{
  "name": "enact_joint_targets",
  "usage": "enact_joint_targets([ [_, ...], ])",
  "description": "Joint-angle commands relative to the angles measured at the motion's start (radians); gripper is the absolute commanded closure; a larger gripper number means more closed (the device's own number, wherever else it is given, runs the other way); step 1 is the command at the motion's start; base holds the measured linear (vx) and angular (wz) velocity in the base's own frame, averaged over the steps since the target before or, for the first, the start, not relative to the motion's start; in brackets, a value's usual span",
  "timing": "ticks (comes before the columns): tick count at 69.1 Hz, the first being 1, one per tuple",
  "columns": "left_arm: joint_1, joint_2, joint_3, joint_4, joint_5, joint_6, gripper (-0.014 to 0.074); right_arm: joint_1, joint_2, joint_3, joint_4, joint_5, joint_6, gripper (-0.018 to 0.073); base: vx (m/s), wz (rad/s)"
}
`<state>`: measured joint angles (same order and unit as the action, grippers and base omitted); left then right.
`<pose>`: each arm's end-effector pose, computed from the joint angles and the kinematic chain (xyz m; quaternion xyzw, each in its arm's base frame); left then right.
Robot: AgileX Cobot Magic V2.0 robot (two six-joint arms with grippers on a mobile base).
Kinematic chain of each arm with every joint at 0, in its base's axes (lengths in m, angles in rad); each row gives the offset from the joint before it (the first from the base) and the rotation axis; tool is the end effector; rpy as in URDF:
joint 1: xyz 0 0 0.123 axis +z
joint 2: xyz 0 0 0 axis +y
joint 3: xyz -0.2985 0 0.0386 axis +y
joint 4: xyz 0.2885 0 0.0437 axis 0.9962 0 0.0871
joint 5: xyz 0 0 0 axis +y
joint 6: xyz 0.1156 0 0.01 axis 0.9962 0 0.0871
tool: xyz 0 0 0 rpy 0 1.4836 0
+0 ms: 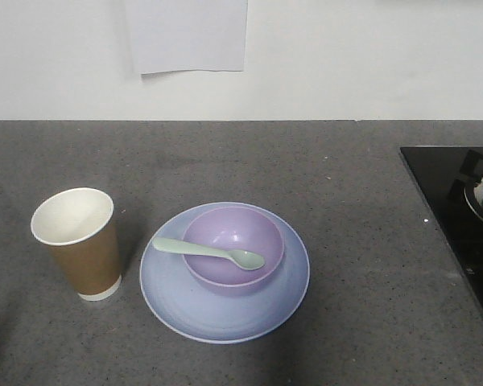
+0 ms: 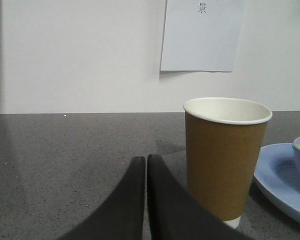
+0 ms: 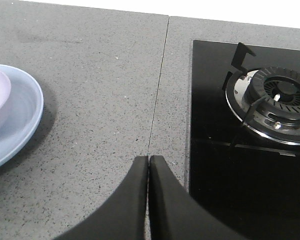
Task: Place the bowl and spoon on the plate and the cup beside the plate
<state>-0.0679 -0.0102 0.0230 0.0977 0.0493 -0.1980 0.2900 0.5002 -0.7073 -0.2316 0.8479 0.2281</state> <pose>0.1059 -0.0066 0.2014 -0.0131 0.6980 -0.0585 0.7136 0.1283 0.0174 0.3433 -0.0514 0.8664 0.0148 0.4965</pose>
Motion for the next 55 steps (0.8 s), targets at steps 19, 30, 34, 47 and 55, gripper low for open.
enact_joint_targets([
  [19,0.0,-0.015,-0.017,-0.009,-0.076,0.005,0.0603,-0.007,0.006,-0.025,-0.023,-0.068,-0.004,0.057,0.0,0.0],
  [30,0.0,-0.015,-0.017,-0.009,-0.076,0.005,0.0603,-0.007,0.006,-0.025,-0.023,-0.068,-0.004,0.057,0.0,0.0],
  [34,0.0,-0.015,-0.017,-0.009,-0.076,0.005,0.0603,-0.007,0.006,-0.025,-0.023,-0.068,-0.004,0.057,0.0,0.0],
  [47,0.0,-0.015,-0.017,-0.009,-0.076,0.005,0.0603,-0.007,0.006,-0.025,-0.023,-0.068,-0.004,0.057,0.0,0.0],
  [55,0.0,-0.015,-0.017,-0.009,-0.076,0.005,0.0603,-0.007,0.006,-0.025,-0.023,-0.068,-0.004,0.057,0.0,0.0],
])
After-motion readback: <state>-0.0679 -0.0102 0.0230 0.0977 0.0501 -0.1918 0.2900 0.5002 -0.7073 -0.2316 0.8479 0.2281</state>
